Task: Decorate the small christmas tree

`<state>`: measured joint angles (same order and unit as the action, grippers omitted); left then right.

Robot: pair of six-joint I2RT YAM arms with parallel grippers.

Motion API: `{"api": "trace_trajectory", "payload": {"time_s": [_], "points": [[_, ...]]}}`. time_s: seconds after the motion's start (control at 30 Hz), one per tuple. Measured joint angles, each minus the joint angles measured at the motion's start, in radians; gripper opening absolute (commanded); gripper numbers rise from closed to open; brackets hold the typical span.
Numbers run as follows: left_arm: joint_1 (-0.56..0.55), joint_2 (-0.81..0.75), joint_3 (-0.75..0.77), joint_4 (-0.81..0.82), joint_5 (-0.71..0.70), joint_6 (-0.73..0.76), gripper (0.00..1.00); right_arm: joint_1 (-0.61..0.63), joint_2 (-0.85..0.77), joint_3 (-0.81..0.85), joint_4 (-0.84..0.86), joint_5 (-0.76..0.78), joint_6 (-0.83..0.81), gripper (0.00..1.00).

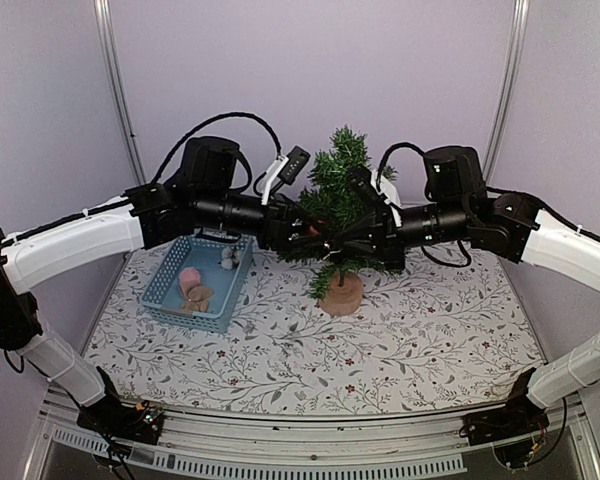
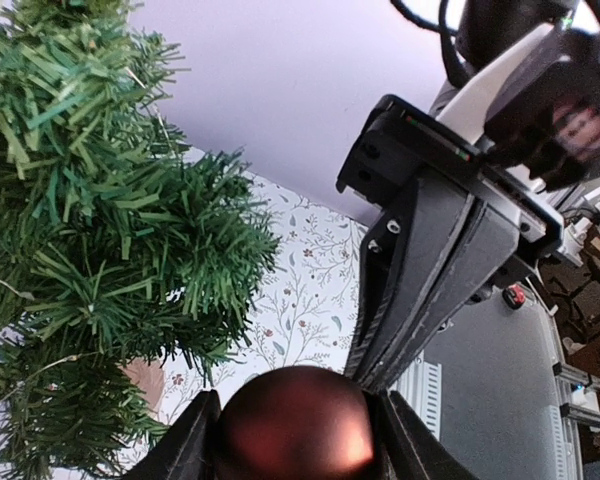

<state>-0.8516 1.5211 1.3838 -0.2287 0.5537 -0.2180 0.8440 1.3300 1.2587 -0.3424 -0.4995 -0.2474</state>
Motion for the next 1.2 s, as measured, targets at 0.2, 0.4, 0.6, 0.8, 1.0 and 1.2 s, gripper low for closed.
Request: {"api": "trace_trajectory", "payload": {"time_s": [0.2, 0.4, 0.6, 0.8, 1.0, 1.2], "points": [[0.001, 0.002, 0.003, 0.045, -0.052, -0.052, 0.05, 0.0, -0.015, -0.005, 0.021, 0.073, 0.007, 0.0], [0.002, 0.017, 0.027, 0.068, -0.106, -0.075, 0.04, 0.0, -0.047, -0.014, 0.053, 0.141, 0.016, 0.0], [0.002, 0.029, 0.05, 0.086, -0.164, -0.091, 0.04, 0.0, -0.05, -0.014, 0.076, 0.201, 0.022, 0.0], [0.002, 0.032, 0.064, 0.104, -0.214, -0.097, 0.04, 0.0, -0.05, -0.014, 0.083, 0.256, 0.023, 0.0], [0.002, 0.066, 0.109, 0.105, -0.235, -0.101, 0.04, 0.0, -0.05, -0.014, 0.091, 0.299, 0.023, 0.0], [0.002, 0.09, 0.132, 0.101, -0.249, -0.1, 0.03, 0.0, -0.05, -0.014, 0.097, 0.33, 0.023, 0.0]]}}
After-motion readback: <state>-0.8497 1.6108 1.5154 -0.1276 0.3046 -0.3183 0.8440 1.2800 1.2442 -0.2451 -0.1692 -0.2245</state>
